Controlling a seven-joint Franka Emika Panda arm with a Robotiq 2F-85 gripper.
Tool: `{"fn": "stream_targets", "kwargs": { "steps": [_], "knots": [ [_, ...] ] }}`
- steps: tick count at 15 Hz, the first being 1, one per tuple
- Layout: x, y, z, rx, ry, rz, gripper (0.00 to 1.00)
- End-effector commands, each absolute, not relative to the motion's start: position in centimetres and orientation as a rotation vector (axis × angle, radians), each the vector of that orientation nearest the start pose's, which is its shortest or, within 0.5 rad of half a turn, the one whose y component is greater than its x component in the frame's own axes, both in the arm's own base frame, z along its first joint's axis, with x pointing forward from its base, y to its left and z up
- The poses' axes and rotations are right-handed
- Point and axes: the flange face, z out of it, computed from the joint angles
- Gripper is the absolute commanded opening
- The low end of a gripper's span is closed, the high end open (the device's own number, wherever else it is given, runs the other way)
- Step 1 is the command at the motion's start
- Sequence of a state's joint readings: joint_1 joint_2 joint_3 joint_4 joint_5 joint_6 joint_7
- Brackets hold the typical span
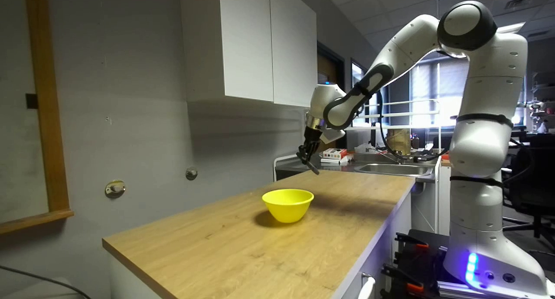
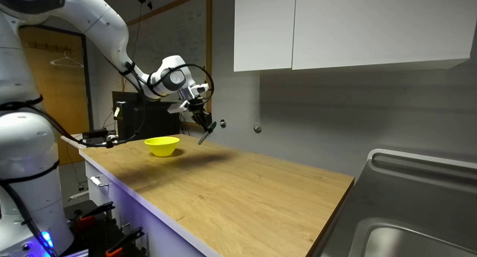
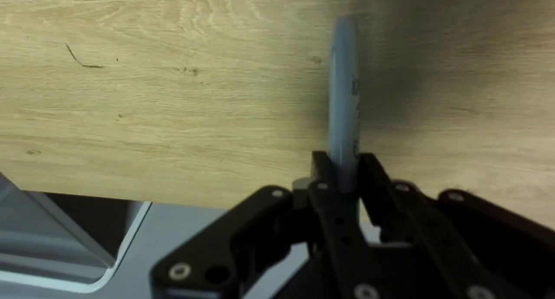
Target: Pick the marker and put it in the bowl
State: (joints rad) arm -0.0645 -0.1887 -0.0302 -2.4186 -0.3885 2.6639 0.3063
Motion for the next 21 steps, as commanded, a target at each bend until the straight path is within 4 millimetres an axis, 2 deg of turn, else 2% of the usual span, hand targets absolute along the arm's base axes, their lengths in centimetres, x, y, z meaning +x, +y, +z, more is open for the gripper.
{"fn": "stream_targets", "kwargs": {
  "steps": [1, 4, 7, 9, 12, 15, 17, 21],
  "knots": [
    [47.1, -1.6, 42.4, -3.217, 0.243, -0.844, 0.1],
    [45.4, 1.6, 41.6, -3.218, 0.221, -0.819, 0.1],
    [43.8, 5.5, 41.5, -3.221, 0.127, -0.832, 0.1],
    [43.0, 7.9, 42.1, -3.216, 0.055, -0.874, 0.1],
    [42.4, 10.4, 43.6, -3.195, -0.044, -0.973, 0.1],
    [42.0, 11.9, 44.4, -3.169, -0.102, -1.015, 0.1],
    [42.0, 12.6, 44.1, -3.157, -0.124, -0.984, 0.1],
    [41.7, 13.6, 41.8, -3.129, -0.132, -0.85, 0.1]
  ]
}}
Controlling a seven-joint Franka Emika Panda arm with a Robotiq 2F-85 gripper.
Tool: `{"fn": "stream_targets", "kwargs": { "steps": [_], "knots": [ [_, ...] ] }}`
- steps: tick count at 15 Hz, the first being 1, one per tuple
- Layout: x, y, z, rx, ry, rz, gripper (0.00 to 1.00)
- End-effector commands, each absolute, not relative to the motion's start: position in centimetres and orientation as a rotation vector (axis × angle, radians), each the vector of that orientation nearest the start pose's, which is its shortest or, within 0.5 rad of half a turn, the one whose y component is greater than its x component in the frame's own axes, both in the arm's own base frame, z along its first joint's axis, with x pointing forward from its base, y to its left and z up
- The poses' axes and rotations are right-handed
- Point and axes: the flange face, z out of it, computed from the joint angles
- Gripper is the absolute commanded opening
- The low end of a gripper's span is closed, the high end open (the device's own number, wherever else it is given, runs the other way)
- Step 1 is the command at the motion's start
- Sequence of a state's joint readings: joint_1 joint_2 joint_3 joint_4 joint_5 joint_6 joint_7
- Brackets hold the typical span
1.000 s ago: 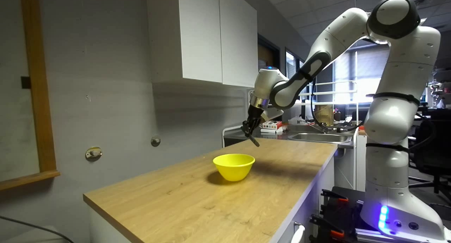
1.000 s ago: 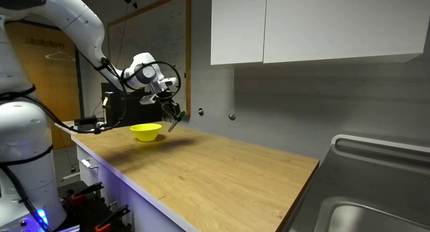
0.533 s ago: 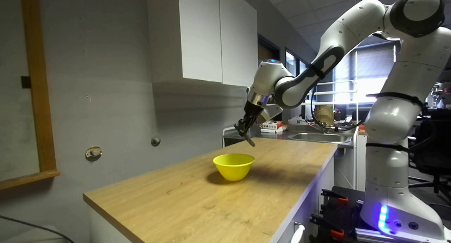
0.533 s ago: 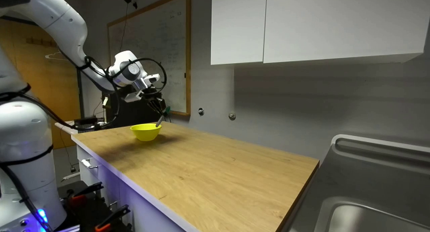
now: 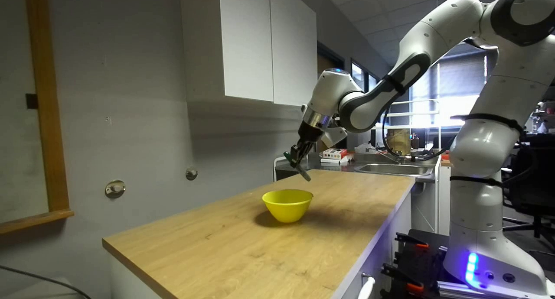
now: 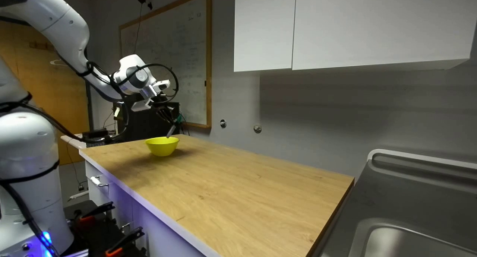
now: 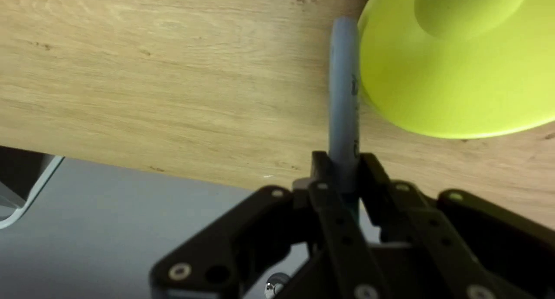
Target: Pick the marker and put it in the bowl
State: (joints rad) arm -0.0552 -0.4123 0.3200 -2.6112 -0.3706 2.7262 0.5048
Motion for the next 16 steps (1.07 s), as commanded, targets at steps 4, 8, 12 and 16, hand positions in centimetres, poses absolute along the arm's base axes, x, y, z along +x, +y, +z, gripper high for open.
{"fn": "stream_targets", "kwargs": {
  "steps": [4, 8, 12, 16],
  "knots": [
    [41.3, 14.9, 39.8, -3.124, -0.169, -0.752, 0.1],
    [41.2, 16.0, 39.7, -3.126, -0.22, -0.746, 0.1],
    [41.1, 16.4, 40.5, -3.146, -0.264, -0.793, 0.1],
    [41.0, 17.3, 42.0, -3.156, -0.36, -0.879, 0.1]
  ]
}}
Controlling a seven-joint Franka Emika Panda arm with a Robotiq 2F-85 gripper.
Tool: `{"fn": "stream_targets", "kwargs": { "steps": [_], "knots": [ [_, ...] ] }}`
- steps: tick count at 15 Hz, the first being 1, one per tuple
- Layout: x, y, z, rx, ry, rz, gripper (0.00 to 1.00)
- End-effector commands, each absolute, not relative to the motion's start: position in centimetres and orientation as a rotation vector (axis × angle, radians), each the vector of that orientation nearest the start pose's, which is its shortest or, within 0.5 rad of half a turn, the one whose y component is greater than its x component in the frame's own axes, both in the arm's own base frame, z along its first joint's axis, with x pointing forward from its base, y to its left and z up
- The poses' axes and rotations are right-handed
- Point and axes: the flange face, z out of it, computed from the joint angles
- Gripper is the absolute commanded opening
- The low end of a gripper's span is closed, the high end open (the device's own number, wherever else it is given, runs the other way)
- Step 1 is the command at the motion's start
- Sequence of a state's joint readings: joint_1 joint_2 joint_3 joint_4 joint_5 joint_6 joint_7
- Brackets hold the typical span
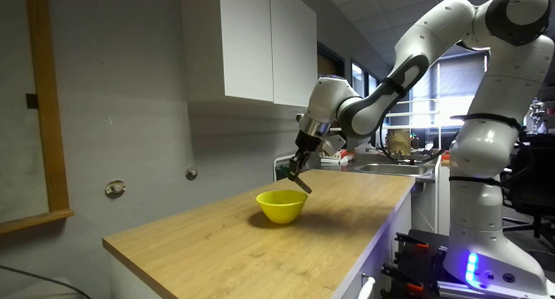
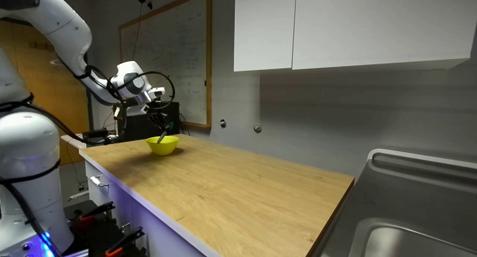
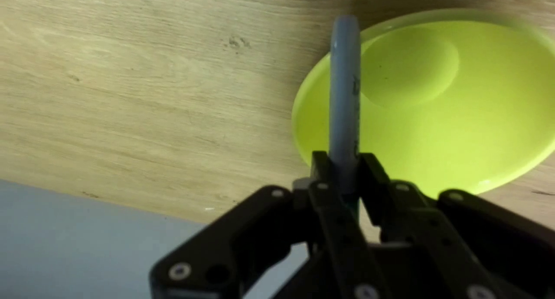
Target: Pick the marker and put it in the bowl
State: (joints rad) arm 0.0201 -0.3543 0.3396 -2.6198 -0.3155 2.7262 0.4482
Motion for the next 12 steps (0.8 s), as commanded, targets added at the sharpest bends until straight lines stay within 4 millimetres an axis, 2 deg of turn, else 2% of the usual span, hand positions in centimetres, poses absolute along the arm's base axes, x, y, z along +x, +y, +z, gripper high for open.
{"fn": "stream_targets", "kwargs": {
  "steps": [1, 6, 12],
  "knots": [
    [41.1, 17.6, 42.4, -3.152, -0.38, -0.897, 0.1],
    [42.8, 19.5, 43.4, -3.107, -0.414, -0.914, 0.1],
    [47.0, 21.9, 43.8, -3.07, -0.432, -0.888, 0.09]
  ]
}}
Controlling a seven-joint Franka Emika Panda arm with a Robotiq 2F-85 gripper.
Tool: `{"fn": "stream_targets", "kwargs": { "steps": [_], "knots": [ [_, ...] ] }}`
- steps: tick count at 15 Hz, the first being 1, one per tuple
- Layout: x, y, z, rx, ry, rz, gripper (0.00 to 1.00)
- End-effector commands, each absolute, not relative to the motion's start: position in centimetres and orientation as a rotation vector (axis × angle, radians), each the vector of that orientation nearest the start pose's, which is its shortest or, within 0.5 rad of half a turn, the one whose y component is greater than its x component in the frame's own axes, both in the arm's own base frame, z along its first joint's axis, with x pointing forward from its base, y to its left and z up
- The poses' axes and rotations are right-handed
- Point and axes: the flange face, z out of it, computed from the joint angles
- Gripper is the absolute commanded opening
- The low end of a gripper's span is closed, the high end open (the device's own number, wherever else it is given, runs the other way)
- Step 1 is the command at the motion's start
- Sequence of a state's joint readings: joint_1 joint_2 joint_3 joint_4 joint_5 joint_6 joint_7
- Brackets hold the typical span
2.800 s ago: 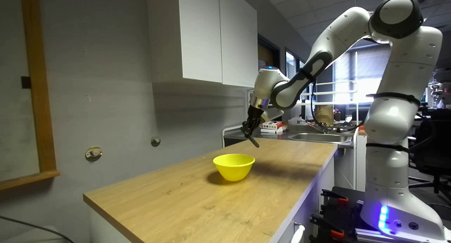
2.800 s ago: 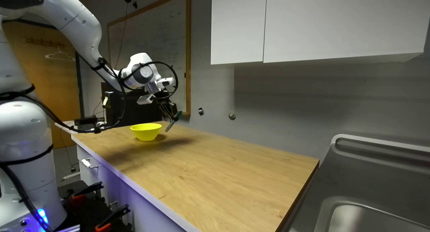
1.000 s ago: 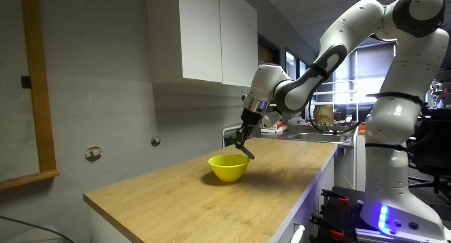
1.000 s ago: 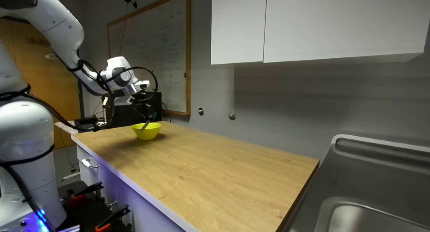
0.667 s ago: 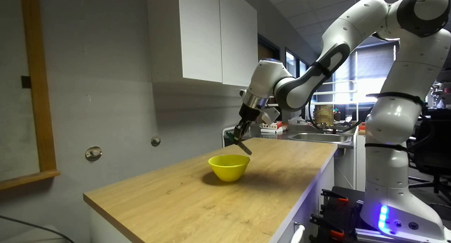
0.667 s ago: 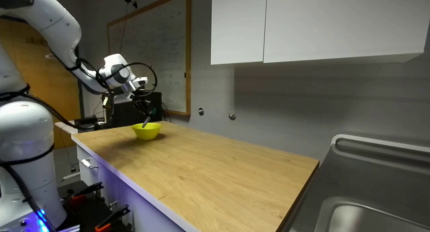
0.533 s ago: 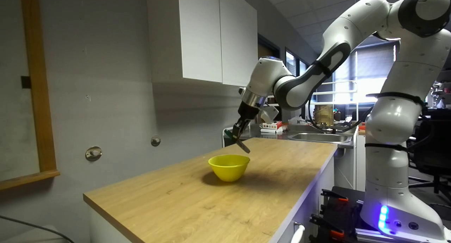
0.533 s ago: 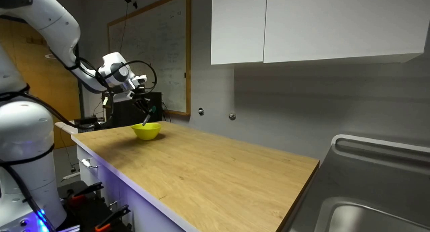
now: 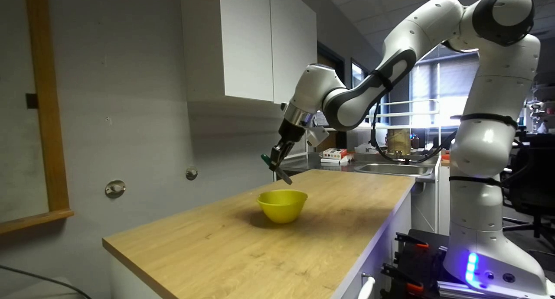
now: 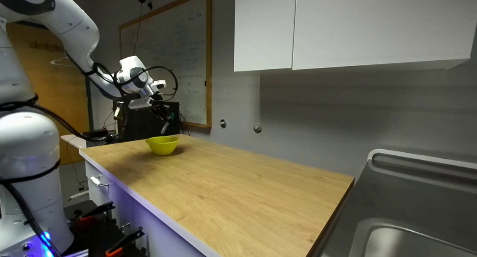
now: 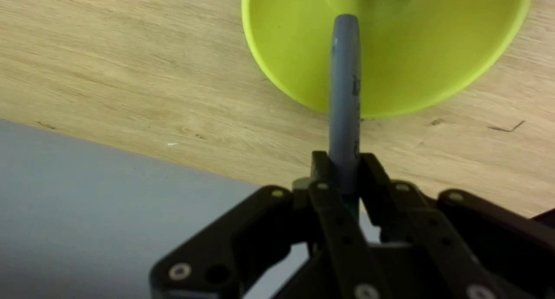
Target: Pick the marker and put it in the bowl
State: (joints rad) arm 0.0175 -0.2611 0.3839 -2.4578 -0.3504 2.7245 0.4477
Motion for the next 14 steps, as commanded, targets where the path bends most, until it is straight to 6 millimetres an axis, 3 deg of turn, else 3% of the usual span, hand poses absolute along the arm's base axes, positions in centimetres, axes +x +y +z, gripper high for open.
{"fn": "stream_targets", "kwargs": {
  "steps": [1, 5, 13, 14],
  "knots": [
    [47.6, 22.1, 43.7, -3.067, -0.434, -0.882, 0.09],
    [49.0, 21.5, 42.2, -3.077, -0.416, -0.842, 0.09],
    [48.5, 18.9, 40.0, -3.109, -0.341, -0.758, 0.1],
    [48.4, 18.7, 39.9, -3.115, -0.338, -0.752, 0.46]
  ]
}}
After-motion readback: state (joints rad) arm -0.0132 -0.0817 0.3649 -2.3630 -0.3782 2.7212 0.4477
